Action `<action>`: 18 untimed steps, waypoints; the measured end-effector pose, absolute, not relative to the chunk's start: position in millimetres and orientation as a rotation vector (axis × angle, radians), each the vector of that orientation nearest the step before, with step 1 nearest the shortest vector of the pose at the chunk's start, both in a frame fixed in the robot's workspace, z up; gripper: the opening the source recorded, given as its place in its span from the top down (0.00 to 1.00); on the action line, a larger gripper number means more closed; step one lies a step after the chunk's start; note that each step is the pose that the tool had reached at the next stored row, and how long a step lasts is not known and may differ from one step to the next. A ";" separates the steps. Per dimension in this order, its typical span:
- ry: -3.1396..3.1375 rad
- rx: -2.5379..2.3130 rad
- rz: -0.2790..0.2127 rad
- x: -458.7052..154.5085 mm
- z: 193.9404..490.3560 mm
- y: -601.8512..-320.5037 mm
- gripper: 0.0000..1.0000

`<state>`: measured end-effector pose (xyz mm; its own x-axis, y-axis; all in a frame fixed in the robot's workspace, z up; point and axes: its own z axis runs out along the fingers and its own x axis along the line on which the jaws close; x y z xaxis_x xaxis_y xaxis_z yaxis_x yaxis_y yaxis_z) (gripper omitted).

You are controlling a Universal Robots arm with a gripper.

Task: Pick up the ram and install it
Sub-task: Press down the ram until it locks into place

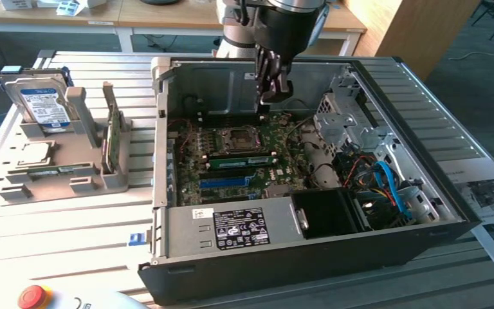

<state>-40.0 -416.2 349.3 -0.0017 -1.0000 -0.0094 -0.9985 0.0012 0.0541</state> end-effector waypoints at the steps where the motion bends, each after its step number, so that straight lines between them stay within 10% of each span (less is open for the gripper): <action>1: -2.200 2.197 -0.070 -40.0 349.3 -416.2 0.89; 18: -2.205 2.206 -0.056 -40.0 349.3 -416.2 0.89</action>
